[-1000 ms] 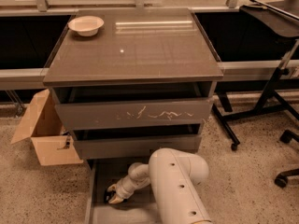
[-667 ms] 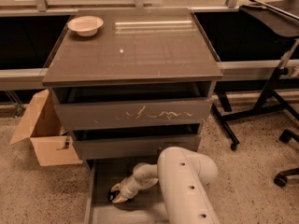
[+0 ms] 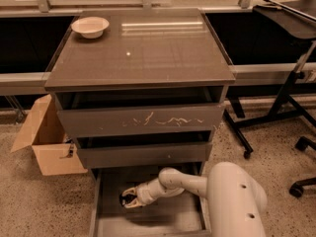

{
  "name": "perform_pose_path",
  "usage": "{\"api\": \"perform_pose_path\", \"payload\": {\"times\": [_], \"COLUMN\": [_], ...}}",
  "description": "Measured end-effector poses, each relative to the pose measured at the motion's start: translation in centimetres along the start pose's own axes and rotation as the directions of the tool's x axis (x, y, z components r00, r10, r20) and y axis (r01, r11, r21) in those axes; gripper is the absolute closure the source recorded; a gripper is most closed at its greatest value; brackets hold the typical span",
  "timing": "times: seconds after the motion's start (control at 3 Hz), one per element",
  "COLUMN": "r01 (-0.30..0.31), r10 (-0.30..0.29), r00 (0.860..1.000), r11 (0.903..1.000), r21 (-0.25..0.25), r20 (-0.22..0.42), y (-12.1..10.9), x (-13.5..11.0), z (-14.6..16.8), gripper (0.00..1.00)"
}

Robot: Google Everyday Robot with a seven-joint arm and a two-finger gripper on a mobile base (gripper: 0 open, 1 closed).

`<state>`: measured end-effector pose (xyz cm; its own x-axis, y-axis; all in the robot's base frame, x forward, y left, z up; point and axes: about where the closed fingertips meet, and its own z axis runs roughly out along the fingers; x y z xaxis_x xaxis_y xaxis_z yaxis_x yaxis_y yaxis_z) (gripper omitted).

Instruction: Pick rxbar chocolate from bottom drawer and place on counter

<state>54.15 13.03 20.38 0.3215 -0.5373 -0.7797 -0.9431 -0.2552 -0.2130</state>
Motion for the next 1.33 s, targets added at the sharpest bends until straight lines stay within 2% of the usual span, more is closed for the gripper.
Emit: {"api": "perform_pose_path", "payload": {"times": [0.33, 0.67, 1.0, 1.33], "r01": [0.110, 0.193, 0.215, 0.215], "r10": [-0.111, -0.195, -0.208, -0.208], "r00": [0.989, 0.959, 0.945, 0.946], "r11": [0.9937, 0.9807, 0.9766, 0.9767], "r21": [0.022, 0.032, -0.001, 0.000], "r20": [0.101, 0.205, 0.251, 0.250], "y": [0.0, 0.2, 1.3, 1.3], "x": [-2.7, -4.5, -5.4, -5.4], "z": [-4.1, -7.5, -7.8, -7.8], "gripper": [1.00, 1.00, 1.00, 1.00]}}
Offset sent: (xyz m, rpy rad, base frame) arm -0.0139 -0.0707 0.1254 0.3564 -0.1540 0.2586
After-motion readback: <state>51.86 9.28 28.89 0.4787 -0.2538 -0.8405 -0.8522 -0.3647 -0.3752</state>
